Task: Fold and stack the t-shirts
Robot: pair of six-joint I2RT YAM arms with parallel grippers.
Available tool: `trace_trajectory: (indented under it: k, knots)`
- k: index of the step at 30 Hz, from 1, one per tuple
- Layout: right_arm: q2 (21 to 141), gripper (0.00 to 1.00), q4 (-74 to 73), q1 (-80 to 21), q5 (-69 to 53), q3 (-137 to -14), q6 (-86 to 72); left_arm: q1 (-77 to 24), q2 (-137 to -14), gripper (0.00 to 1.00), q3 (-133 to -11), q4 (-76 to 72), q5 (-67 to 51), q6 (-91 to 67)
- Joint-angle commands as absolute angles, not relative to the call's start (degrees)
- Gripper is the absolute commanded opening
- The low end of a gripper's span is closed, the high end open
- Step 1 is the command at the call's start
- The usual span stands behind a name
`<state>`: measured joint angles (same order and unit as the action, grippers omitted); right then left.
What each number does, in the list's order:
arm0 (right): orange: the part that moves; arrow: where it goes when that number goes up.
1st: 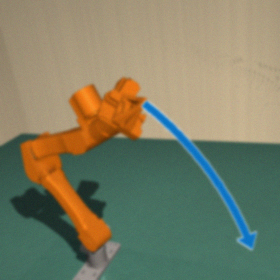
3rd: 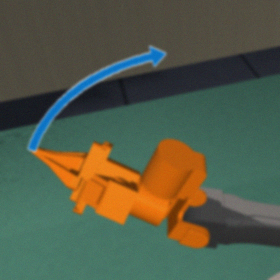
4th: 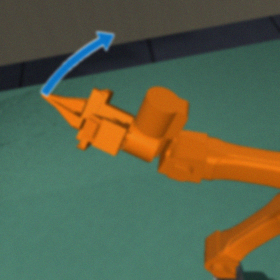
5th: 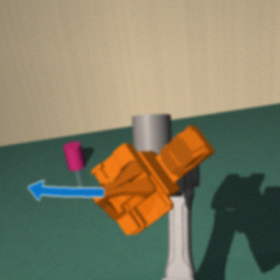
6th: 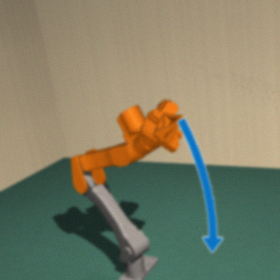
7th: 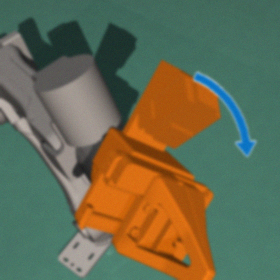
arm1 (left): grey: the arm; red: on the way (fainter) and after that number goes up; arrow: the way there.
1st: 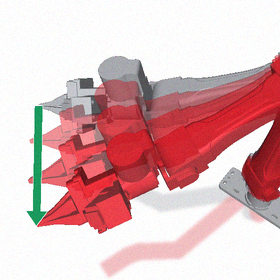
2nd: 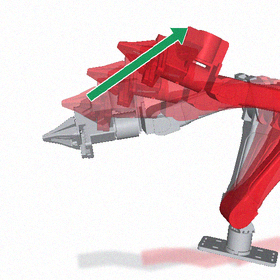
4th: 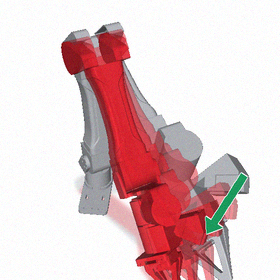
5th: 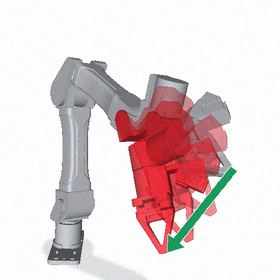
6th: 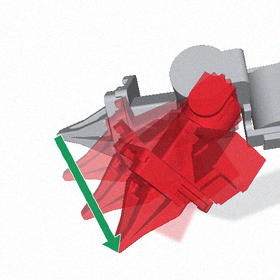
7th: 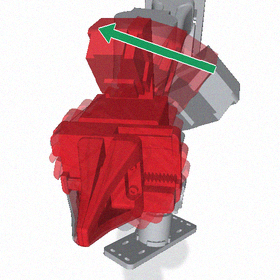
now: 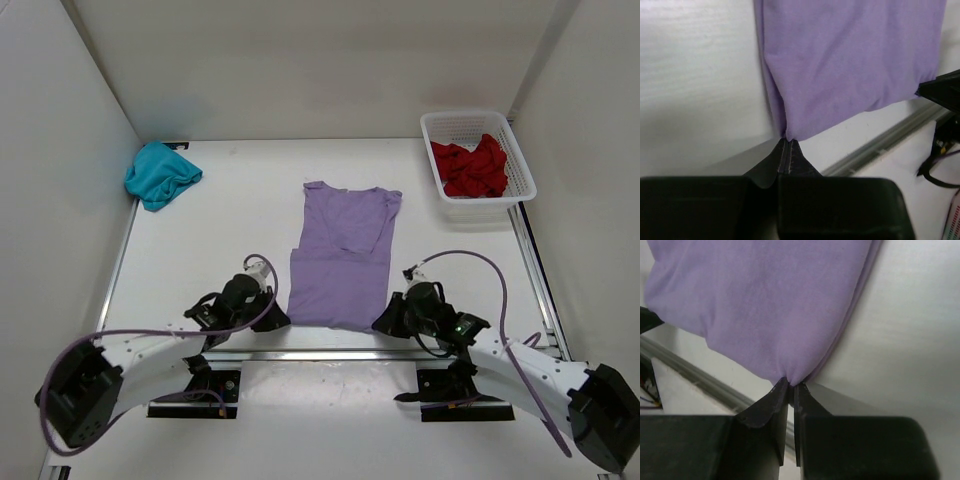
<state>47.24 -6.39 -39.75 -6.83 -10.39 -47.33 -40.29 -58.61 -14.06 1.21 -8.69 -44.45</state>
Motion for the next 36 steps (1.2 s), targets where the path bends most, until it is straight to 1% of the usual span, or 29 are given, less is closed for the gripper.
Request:
trace_trajectory:
  k: [1, 3, 7, 10, 12, 14, 16, 21, 25, 29, 33, 35, 36]
  knots:
    - [41.6, 0.0, -14.2, -43.9, -3.9, -10.4, -53.3, -43.0, -50.4, 0.0, -14.0, 10.3, -6.9, -45.6]
    - [38.4, 0.0, -16.6, -44.8, -4.2, -11.8, -54.1, -42.5, -47.0, 0.0, -14.6, 13.9, -7.8, -46.1]
    - [37.3, 0.0, -20.0, -43.6, -5.0, -16.6, -52.0, -40.9, -41.5, 0.0, -18.6, 19.9, -8.8, -45.8]
    - [39.2, 0.0, -20.7, -38.3, -8.3, -19.8, -47.1, -38.5, -42.0, 0.0, -22.8, 21.8, -9.1, -44.2]
    - [40.9, 0.0, -20.0, -31.7, -11.3, -22.4, -43.1, -36.3, -44.2, 0.0, -28.9, 21.0, -9.6, -41.9]
    - [43.1, 0.0, -19.3, -26.7, -15.5, -25.7, -39.7, -34.8, -48.7, 0.0, -33.1, 18.9, -10.2, -41.0]
    - [47.0, 0.0, -19.4, -20.9, -17.2, -30.2, -35.9, -33.2, -52.5, 0.0, -38.6, 15.5, -11.2, -40.4]
    - [56.9, 0.0, -16.9, -13.5, -19.4, -40.2, -30.5, -32.9, -68.6, 0.0, -51.3, 10.8, -9.5, -38.7]
    - [65.9, 0.0, -13.8, -10.3, -19.6, -48.2, -29.2, -28.8, -77.6, 0.0, -59.7, 7.3, -9.4, -39.0]
    - [77.0, 0.0, -12.9, -6.8, -20.5, -57.9, -27.8, -25.8, -86.2, 0.0, -68.0, 7.3, -8.6, -38.6]
    - [87.7, 0.0, -11.7, -6.0, -20.4, -67.0, -26.4, -23.6, -97.1, 0.0, -76.8, 9.4, -6.7, -37.0]
    - [95.6, 0.0, -12.9, -5.8, -19.6, -74.5, -26.0, -23.0, -101.9, 0.0, -82.1, 9.8, -4.8, -36.0]
    - [97.5, 0.0, -13.8, -5.5, -20.3, -76.8, -25.5, -22.3, -104.9, 0.0, -83.1, 9.6, -4.8, -36.1]
